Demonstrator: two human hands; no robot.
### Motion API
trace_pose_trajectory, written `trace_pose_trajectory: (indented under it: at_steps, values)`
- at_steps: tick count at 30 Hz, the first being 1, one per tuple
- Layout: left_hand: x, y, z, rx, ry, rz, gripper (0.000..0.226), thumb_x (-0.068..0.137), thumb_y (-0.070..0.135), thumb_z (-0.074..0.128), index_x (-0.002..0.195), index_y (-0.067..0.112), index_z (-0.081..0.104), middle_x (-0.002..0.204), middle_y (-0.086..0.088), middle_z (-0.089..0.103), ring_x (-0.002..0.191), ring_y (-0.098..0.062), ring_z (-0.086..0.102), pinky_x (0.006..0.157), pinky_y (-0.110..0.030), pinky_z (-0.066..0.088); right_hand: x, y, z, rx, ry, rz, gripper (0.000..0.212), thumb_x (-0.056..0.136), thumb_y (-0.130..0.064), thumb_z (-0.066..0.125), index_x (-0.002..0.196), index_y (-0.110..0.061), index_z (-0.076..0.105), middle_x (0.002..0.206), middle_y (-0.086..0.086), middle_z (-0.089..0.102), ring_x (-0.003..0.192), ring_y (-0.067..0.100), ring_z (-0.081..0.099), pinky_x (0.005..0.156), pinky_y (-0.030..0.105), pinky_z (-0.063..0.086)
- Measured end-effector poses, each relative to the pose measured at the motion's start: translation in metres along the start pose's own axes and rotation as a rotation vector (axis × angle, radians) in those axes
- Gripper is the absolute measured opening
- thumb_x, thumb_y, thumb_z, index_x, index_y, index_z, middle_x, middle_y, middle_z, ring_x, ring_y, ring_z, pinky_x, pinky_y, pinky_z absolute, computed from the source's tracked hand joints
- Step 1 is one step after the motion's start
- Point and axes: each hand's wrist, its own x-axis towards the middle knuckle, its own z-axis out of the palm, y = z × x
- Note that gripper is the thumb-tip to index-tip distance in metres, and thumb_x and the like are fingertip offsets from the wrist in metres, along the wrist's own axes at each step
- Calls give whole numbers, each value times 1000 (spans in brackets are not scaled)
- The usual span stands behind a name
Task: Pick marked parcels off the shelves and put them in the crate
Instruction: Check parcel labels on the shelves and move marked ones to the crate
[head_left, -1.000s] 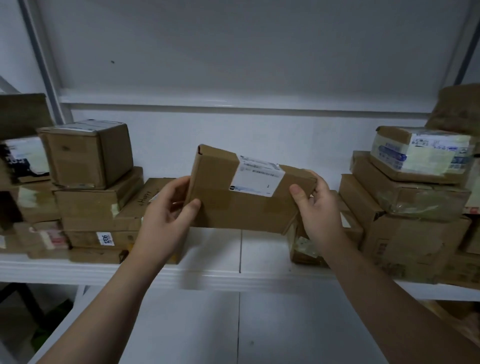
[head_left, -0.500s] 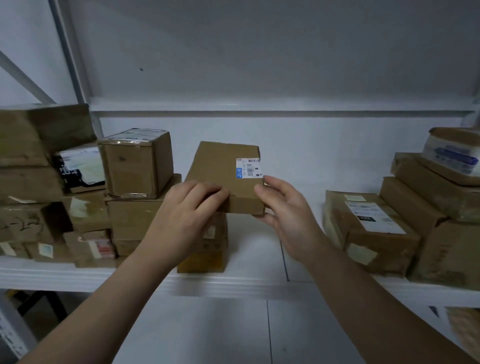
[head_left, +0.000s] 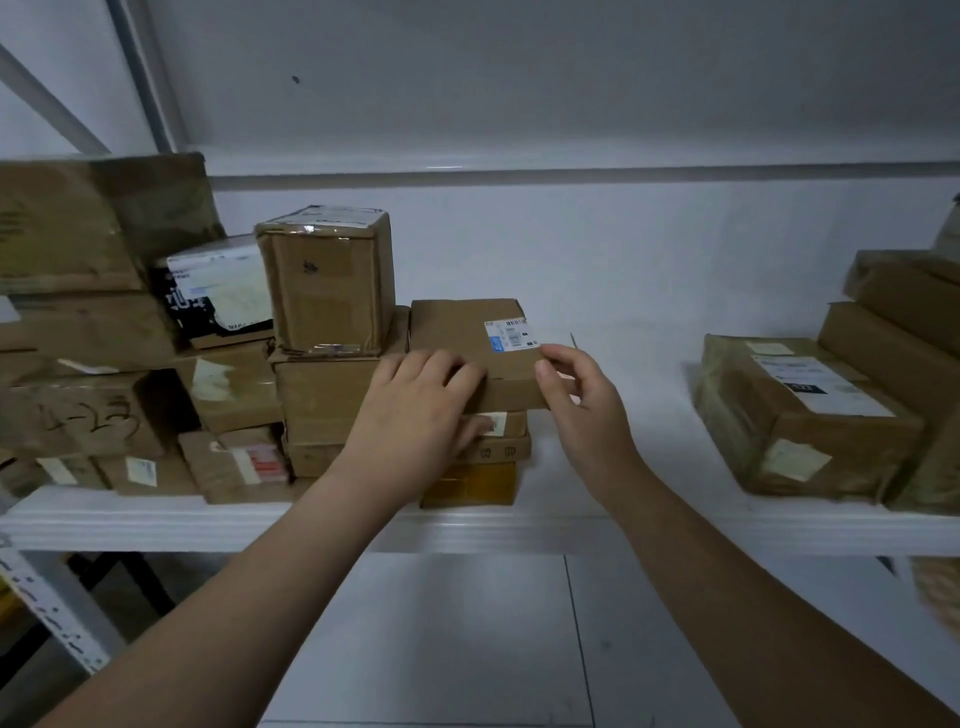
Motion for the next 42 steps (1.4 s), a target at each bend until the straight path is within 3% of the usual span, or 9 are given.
trace_pose_trajectory:
  at_steps: [4, 9, 13, 19, 28, 32, 36, 39, 42]
  values:
    - [2, 2, -1, -38, 35, -49, 45, 85, 49, 39, 106, 19, 64, 102, -3, 63, 98, -28, 57, 86, -41, 43, -1, -1, -2, -40, 0, 0, 23, 99, -22, 48, 120, -20, 57, 102, -22, 55, 85, -19, 53, 69, 1, 41]
    - [10, 13, 3, -86, 114, -17, 36, 86, 42, 45, 104, 17, 64, 102, -5, 63, 97, -30, 56, 85, -41, 39, -1, -1, -18, -134, 34, -9, 18, 98, -23, 50, 114, -26, 58, 106, -14, 59, 91, -1, 56, 75, 7, 45]
    - [19, 31, 5, -138, 182, 10, 36, 84, 39, 45, 102, 16, 64, 102, -5, 63, 98, -30, 56, 85, -37, 31, -6, 1, -43, -196, 62, -43, 16, 96, -19, 52, 109, -27, 58, 104, -15, 60, 91, -9, 55, 70, 3, 42]
    - [36, 84, 11, -254, 185, 79, 28, 86, 30, 62, 109, 15, 65, 106, -6, 65, 100, -30, 60, 86, -42, 44, -14, 11, -97, -315, 114, -63, 21, 94, -12, 54, 113, -19, 61, 108, -11, 59, 93, -11, 54, 70, 1, 41]
    - [58, 178, 52, -365, 18, 154, 38, 78, 27, 73, 111, 11, 63, 117, -13, 61, 98, -34, 62, 78, -41, 51, -34, 31, -206, -598, 187, -10, 23, 92, -13, 56, 114, -14, 63, 110, -2, 63, 102, 12, 57, 86, 24, 46]
    - [86, 221, 63, -419, -123, 98, 54, 91, 40, 55, 138, 19, 41, 149, -13, 33, 124, -32, 46, 94, -41, 44, -33, 40, -247, -733, 228, 72, 29, 92, -13, 56, 121, -13, 60, 124, 3, 56, 115, 18, 50, 93, 24, 38]
    - [129, 258, 68, -413, -280, 18, 57, 96, 53, 37, 147, 30, 25, 153, -17, 21, 130, -36, 37, 98, -46, 40, -29, 43, -271, -750, 244, 118, 36, 92, -15, 55, 128, -12, 54, 131, 4, 50, 119, 18, 46, 95, 22, 35]
    - [136, 269, 85, -456, -410, 0, 55, 97, 55, 27, 147, 31, 24, 135, -16, 48, 114, -32, 52, 89, -42, 47, -31, 50, -281, -728, 222, 130, 38, 92, -15, 56, 130, -13, 52, 131, 4, 49, 115, 15, 47, 88, 16, 31]
    - [124, 271, 92, -533, -344, -31, 52, 98, 49, 30, 146, 26, 27, 110, -8, 65, 95, -26, 60, 76, -36, 50, -33, 55, -285, -696, 207, 135, 39, 92, -17, 56, 131, -13, 51, 132, 3, 48, 115, 14, 48, 88, 17, 33]
